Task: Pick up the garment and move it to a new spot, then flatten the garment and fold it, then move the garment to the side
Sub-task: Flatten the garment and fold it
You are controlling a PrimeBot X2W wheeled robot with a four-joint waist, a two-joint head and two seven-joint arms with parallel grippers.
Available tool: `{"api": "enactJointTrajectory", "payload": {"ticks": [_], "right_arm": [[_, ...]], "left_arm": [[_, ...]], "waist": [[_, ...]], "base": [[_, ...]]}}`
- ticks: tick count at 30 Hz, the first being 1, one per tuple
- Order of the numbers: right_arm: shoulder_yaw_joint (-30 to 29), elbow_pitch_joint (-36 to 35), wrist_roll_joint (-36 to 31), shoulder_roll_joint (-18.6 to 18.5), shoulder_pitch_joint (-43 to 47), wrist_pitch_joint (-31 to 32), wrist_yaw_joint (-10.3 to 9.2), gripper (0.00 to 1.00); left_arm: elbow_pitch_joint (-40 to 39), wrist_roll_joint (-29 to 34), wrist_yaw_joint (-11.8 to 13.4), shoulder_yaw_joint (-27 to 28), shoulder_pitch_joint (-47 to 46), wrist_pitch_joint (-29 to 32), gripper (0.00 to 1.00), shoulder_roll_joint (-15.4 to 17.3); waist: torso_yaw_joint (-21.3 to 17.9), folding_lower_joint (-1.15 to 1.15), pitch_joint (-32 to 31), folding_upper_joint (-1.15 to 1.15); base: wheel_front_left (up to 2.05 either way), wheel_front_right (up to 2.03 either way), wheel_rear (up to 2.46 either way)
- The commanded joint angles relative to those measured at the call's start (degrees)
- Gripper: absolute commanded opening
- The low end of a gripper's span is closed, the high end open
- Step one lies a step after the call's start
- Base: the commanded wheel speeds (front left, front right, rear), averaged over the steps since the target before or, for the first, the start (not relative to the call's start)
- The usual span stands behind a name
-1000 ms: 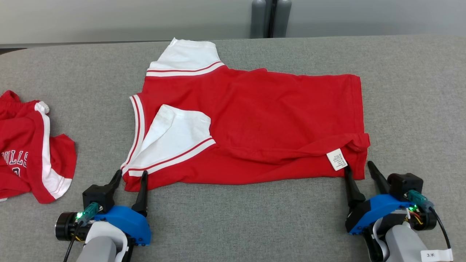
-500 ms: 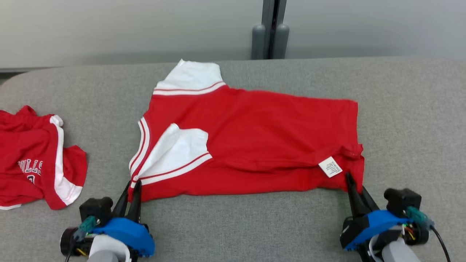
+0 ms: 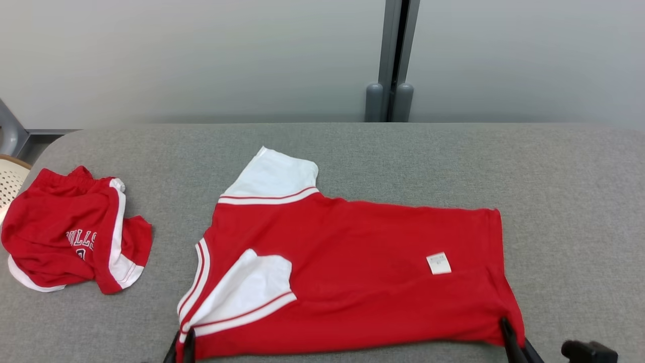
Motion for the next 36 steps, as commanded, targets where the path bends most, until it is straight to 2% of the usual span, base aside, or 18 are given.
{"api": "enactJointTrajectory", "payload": {"ticks": [1, 4, 5, 6, 7, 8, 17, 23, 36], "right_arm": [[-0.47, -0.82, 0.14, -0.32, 1.62, 0.48, 0.01, 0.0], [-1.57, -3.64, 0.59, 0.3, 4.58, 2.92, 0.02, 0.0], [-1.96, -4.28, 0.52, 0.46, 5.31, 3.57, 0.02, 0.0], [-2.27, -4.77, 0.51, 0.65, 6.03, 4.28, 0.01, 0.0], [-2.66, -5.24, 0.35, 0.83, 6.46, 4.78, 0.01, 0.35], [-3.04, -5.68, 0.13, 1.02, 6.74, 5.19, 0.01, 1.0], [-7.56, -11.49, -7.8, 1.65, 2.51, -0.57, 0.02, 1.0], [-6.64, -15.34, -10.54, 2.51, -1.03, -2.88, 0.02, 1.0], [-3.69, -17.82, -12.72, 4.04, -1.41, -3.28, 0.02, 1.0]], "left_arm": [[-0.41, 0.21, 0.44, 0.15, 0.77, -0.01, 0.0, 0.04], [-0.08, 0.6, 0.25, -0.35, 2.32, -0.02, 0.0, -0.34], [-0.23, 0.76, 0.34, -0.31, 2.44, -0.02, 0.11, -0.44], [-0.36, 1.38, 0.7, -0.32, 2.54, -0.01, 0.96, -0.33], [-0.48, 1.93, 0.94, -0.44, 2.54, -0.01, 1.0, -0.2], [-0.91, 2.09, 0.98, -0.24, 2.35, -0.02, 1.0, -0.3], [-12.25, 7.8, 2.17, 4.19, 0.43, -0.01, 1.0, -0.67], [-18.64, 10.32, 1.91, 6.96, -1.9, -0.01, 1.0, -1.59], [-18.46, 11.99, 0.38, 7.85, -4.4, -0.01, 1.0, -2.26]], "waist": [[0.2, 0.01, -0.08, 0.0], [0.43, 0.01, 0.02, 0.0], [0.45, 0.01, 0.08, 0.0], [0.43, 0.01, 0.14, 0.0], [0.38, 0.01, 0.15, 0.0], [0.33, 0.01, 0.22, 0.0], [-1.2, 0.01, 1.17, 0.0], [-1.58, 0.01, 1.63, 0.0], [-1.07, 0.01, 0.53, 0.0]], "base": [[0.0, 0.0, 0.0], [0.0, 0.0, 0.0], [0.0, 0.0, 0.0], [0.0, 0.0, 0.0], [0.0, 0.0, 0.0], [0.0, 0.0, 0.0], [0.0, 0.0, 0.0], [0.0, 0.0, 0.0], [0.0, 0.0, 0.0]]}}
